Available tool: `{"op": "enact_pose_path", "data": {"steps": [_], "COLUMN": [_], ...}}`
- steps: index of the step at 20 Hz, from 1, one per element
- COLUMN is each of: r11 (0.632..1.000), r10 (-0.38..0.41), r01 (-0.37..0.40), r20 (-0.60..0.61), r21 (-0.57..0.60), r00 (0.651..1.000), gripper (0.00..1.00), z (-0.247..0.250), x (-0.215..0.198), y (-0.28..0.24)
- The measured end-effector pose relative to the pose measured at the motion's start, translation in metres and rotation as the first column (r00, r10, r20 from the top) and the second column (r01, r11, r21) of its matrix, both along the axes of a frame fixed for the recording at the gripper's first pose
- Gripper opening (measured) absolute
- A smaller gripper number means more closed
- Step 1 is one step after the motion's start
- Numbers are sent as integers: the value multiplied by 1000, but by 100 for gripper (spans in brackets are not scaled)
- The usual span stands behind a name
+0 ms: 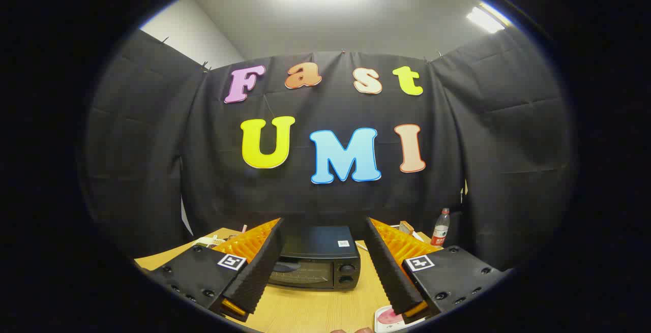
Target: Open the toaster oven, put the food inside, and close the toaster oven door.
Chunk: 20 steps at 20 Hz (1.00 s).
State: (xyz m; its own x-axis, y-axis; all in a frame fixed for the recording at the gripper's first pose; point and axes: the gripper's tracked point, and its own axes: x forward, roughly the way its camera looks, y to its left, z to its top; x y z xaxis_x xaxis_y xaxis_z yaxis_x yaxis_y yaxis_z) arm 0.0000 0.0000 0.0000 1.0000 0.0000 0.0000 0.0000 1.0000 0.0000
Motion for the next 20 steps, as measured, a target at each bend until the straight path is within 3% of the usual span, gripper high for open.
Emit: {"op": "enact_pose_path", "data": {"steps": [20], "r11": [998], "r10": [-64], "r01": [64], "r20": [-20], "r21": [13], "r00": [998], "gripper": [98], "z": [0], "x": [-7], "y": [-24]}}
